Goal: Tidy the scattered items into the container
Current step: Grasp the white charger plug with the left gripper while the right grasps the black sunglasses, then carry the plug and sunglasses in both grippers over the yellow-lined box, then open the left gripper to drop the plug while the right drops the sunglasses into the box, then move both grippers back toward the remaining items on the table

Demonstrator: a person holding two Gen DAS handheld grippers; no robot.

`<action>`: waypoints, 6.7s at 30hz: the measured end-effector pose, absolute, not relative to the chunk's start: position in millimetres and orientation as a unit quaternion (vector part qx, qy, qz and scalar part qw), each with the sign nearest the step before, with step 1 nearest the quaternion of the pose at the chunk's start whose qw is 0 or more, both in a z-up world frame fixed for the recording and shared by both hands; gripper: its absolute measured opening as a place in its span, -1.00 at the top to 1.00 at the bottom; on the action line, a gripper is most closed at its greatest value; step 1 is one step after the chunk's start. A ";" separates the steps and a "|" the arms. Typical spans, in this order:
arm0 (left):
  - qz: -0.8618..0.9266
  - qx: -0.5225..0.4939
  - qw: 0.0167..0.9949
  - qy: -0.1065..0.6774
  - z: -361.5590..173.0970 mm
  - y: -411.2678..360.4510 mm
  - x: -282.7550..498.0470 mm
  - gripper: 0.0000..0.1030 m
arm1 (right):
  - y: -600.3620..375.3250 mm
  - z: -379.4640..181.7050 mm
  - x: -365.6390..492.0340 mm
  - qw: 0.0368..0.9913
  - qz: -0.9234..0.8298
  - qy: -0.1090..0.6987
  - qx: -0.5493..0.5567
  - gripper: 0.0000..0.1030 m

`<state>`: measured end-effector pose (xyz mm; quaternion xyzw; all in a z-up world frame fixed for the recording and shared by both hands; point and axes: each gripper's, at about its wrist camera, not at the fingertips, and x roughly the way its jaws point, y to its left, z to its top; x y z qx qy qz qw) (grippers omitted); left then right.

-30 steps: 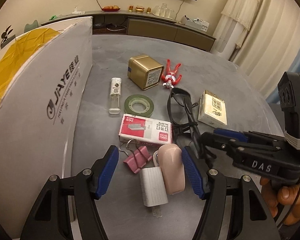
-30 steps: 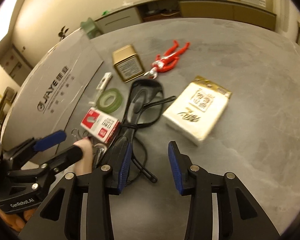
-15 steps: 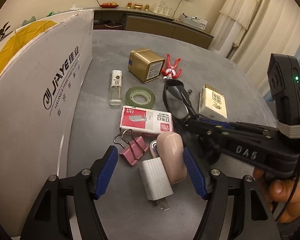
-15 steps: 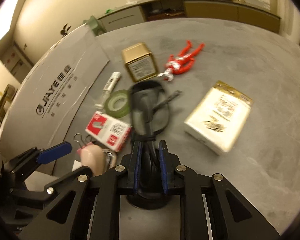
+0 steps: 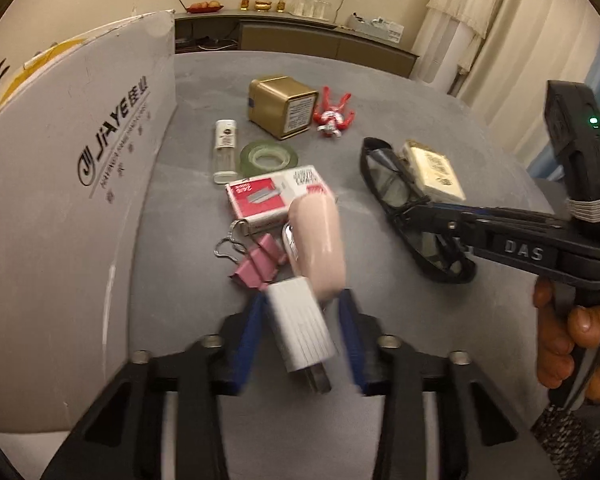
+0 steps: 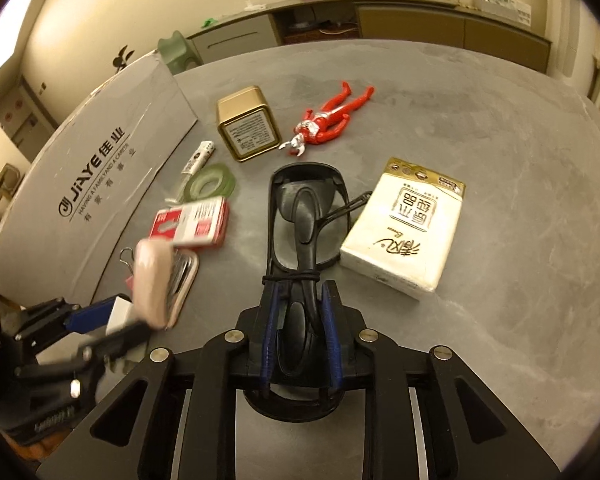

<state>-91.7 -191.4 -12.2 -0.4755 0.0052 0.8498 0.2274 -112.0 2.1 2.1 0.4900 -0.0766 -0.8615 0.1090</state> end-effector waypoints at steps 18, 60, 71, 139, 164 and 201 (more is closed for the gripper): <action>0.855 -0.449 0.257 0.046 4.4 -184.8 -72.5 0.57 | 1.4 21.3 -97.0 0.129 -0.867 -0.083 0.474 0.67; 0.923 -0.299 0.232 -0.068 137.7 -286.7 -58.6 0.57 | -126.5 123.1 -68.6 0.183 -0.910 -0.043 0.370 0.67; 0.932 -0.305 0.178 -0.084 134.0 -322.8 -79.2 0.57 | -163.5 133.9 -64.9 0.197 -0.916 -0.019 0.348 0.67; 0.932 -0.362 -0.027 0.021 88.4 -370.3 -139.4 0.17 | -250.2 78.4 -164.0 0.277 -0.867 0.041 0.412 0.67; 0.942 -0.326 0.067 -0.034 138.1 -345.8 -101.7 0.14 | -208.1 121.7 -129.4 0.259 -0.886 0.015 0.385 0.50; 0.924 -0.341 0.166 0.043 139.3 -214.0 -73.8 0.13 | -57.7 151.6 -52.8 0.177 -0.907 -0.041 0.380 0.46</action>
